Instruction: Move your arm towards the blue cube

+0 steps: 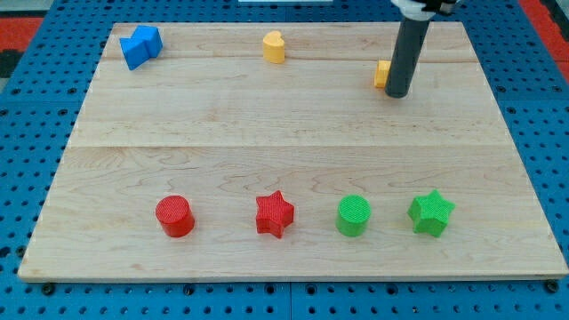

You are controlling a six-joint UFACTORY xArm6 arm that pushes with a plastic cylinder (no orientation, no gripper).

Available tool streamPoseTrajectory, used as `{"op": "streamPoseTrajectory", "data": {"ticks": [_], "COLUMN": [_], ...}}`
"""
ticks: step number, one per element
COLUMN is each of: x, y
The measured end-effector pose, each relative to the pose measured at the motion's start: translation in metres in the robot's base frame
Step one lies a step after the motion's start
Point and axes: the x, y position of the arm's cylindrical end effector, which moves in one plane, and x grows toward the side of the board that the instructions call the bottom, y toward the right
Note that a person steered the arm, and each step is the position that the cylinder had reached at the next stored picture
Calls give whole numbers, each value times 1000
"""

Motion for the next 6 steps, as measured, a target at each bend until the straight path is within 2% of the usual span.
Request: {"op": "streamPoseTrajectory", "data": {"ticks": [1,2,3,5,6], "x": [-41,-45,-1,-12,-42], "y": [0,0,-54,-371,-440]}}
